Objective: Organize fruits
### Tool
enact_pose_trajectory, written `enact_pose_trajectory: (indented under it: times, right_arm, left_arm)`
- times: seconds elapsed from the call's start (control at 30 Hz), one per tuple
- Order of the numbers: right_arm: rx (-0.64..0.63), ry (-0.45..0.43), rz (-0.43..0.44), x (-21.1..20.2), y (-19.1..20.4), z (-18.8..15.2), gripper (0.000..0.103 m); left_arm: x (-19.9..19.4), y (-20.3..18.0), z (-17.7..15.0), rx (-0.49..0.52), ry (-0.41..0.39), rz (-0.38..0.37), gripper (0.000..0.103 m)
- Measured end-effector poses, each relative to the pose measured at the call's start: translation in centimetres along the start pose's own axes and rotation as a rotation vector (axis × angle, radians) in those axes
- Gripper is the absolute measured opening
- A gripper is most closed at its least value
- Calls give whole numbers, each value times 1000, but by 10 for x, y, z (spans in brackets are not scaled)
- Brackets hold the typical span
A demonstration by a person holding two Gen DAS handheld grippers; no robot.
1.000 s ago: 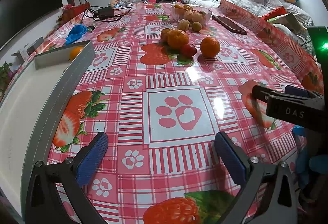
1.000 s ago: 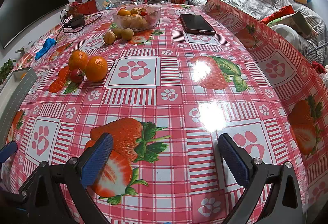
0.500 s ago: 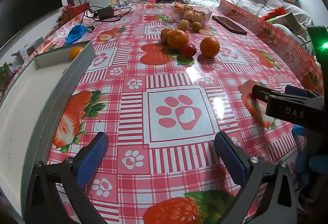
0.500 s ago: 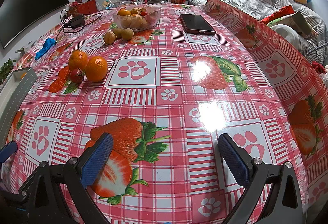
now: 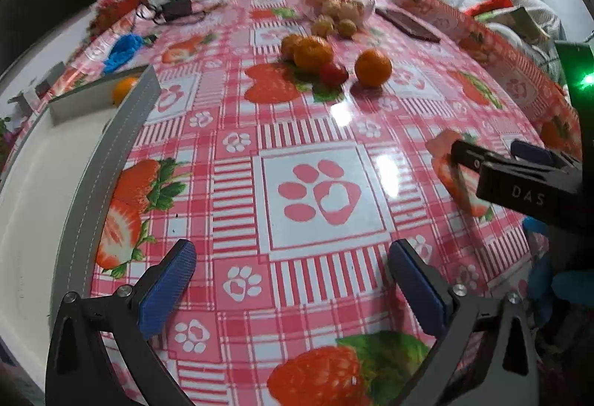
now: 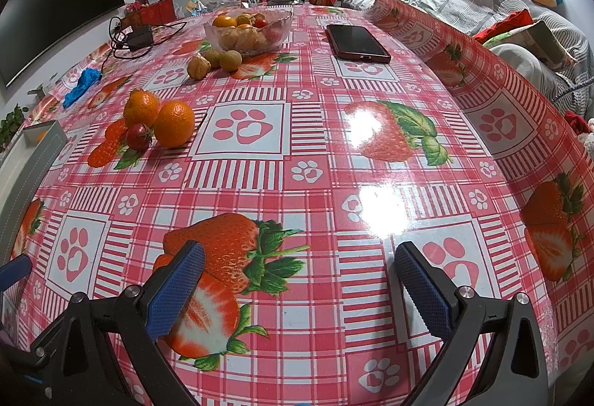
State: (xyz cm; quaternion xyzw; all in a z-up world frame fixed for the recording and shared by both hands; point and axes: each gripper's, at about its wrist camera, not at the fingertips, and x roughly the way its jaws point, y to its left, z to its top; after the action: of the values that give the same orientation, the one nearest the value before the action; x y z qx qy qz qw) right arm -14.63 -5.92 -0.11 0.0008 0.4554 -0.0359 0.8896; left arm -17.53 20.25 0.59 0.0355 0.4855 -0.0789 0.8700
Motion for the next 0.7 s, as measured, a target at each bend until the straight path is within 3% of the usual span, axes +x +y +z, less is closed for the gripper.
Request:
enact_pose_trajectory:
  times: [0.2, 0.47, 0.7]
  right_arm:
    - [0, 83, 2, 5, 0, 10, 103]
    - [-1, 262, 19, 18, -1, 30, 103]
    - [27, 277, 125, 33, 9, 59, 102]
  left_arm:
    - [-20, 13, 9, -29, 51, -60, 103]
    - [-67, 35, 62, -42, -13, -72, 103]
    - [-92, 50, 117, -52, -87, -57, 103]
